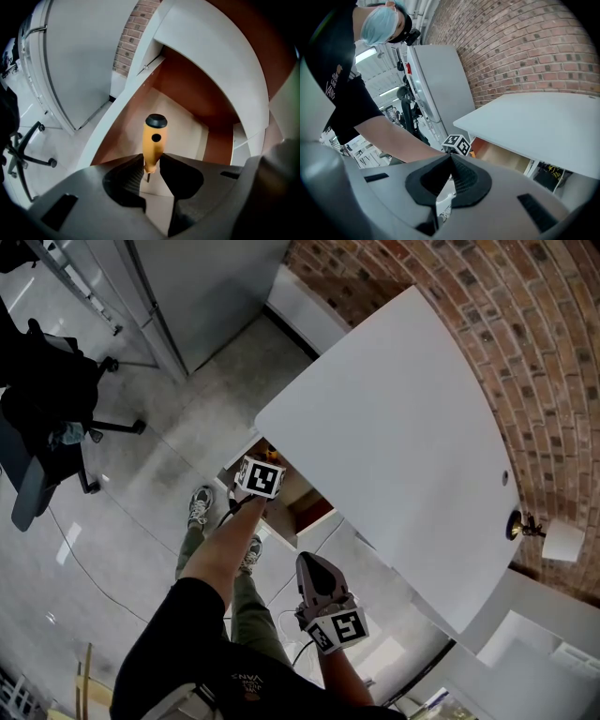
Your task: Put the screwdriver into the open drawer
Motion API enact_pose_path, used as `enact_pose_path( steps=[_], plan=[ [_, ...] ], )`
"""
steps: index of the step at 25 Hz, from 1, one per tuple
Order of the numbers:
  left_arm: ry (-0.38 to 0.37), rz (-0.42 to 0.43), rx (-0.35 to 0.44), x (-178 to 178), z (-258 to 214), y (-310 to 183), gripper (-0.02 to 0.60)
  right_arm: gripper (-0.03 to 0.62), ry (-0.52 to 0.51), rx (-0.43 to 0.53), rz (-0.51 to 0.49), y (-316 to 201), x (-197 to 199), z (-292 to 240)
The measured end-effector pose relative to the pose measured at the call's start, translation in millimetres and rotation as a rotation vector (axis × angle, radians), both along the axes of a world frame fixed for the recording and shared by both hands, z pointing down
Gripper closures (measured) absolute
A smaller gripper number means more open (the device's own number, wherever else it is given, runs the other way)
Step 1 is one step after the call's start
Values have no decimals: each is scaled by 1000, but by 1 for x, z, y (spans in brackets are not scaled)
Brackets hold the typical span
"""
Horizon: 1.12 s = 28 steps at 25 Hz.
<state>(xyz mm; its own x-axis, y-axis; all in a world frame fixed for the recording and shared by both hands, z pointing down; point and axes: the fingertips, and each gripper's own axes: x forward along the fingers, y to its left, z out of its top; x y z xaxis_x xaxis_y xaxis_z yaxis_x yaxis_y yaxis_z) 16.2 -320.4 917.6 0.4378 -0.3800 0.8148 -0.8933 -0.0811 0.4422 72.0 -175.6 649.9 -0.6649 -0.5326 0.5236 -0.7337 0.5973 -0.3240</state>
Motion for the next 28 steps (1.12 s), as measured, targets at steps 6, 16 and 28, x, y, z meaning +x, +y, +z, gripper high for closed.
enact_pose_path(
  steps=[6, 16, 28],
  plan=[
    [-13, -26, 19, -5, 0, -5, 474, 600, 3, -7, -7, -4, -5, 5],
    [8, -20, 73, -9, -10, -5, 474, 600, 1, -4, -14, -4, -10, 3],
    [-24, 12, 159, -21, -40, 6, 476, 600, -8, 26, -18, 0, -6, -10]
  ],
)
